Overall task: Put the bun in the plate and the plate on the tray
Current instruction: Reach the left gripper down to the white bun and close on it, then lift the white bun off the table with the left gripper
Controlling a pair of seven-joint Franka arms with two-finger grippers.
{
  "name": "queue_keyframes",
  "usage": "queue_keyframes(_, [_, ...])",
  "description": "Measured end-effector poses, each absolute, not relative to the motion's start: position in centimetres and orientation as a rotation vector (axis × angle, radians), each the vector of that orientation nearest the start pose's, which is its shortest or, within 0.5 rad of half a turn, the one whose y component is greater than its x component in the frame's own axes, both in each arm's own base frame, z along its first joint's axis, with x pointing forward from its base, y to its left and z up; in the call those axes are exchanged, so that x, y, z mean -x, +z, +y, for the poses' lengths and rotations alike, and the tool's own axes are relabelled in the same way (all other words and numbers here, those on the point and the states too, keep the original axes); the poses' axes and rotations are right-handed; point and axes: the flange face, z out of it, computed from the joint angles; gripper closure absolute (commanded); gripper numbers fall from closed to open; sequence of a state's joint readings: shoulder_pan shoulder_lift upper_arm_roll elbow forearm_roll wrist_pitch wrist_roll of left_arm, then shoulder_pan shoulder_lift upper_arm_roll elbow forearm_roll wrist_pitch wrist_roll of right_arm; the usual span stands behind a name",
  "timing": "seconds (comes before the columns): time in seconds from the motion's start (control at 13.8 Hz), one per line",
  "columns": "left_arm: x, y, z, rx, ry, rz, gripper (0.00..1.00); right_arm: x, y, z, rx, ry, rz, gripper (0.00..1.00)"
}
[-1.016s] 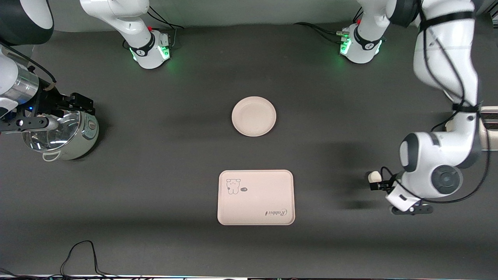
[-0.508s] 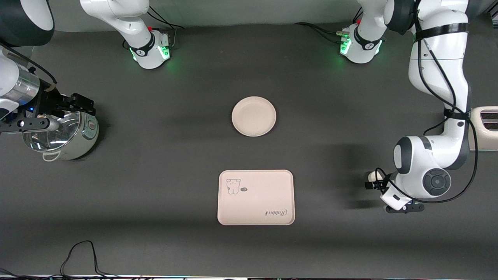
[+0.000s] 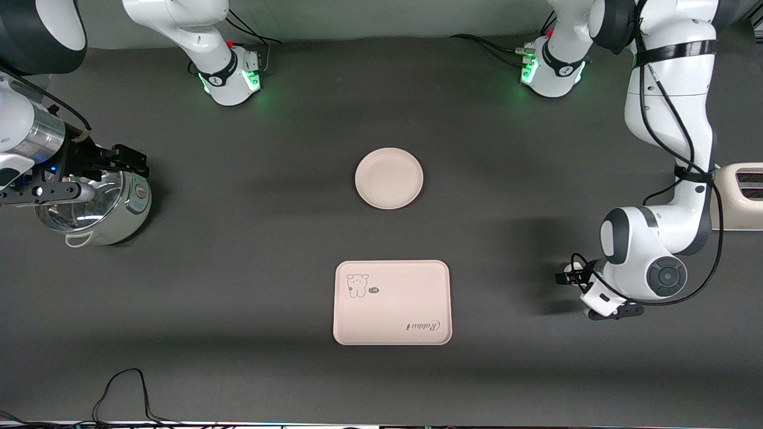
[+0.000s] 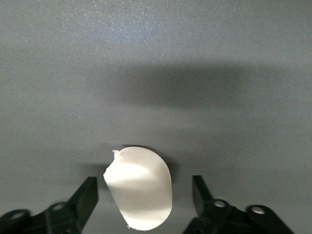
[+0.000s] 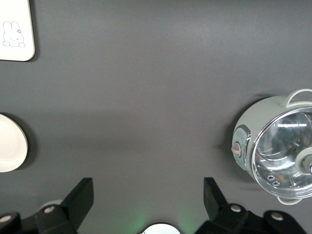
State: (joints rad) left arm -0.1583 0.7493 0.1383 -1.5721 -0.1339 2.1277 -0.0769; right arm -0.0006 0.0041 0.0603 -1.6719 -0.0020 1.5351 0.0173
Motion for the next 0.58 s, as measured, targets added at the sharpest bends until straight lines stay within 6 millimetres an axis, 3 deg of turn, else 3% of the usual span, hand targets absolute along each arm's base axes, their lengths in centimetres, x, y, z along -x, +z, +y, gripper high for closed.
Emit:
queue_keyframes(0.15, [-67.86,18.81,-3.14,3.125,0.29,-0.172,0.5,-54.55,57.18,3.24,3.14,0.222,-0.067,0.0])
queue_keyframes(0.36, [-67.86,18.8,-3.18,3.125,0.29,-0.171,0.89,-54.56,57.19,3.27,3.14,0.22,-0.067,0.0])
queue_keyframes(0.44, [-67.87,18.84,-3.23,3.125,0.289,-0.17,0.93,-54.57,57.21,3.29,3.138,0.217,-0.067,0.0])
queue_keyframes(0.58, [-67.91,19.02,-3.24,3.126,0.284,-0.17,0.92,-54.6,57.23,3.37,3.131,0.213,-0.067,0.0])
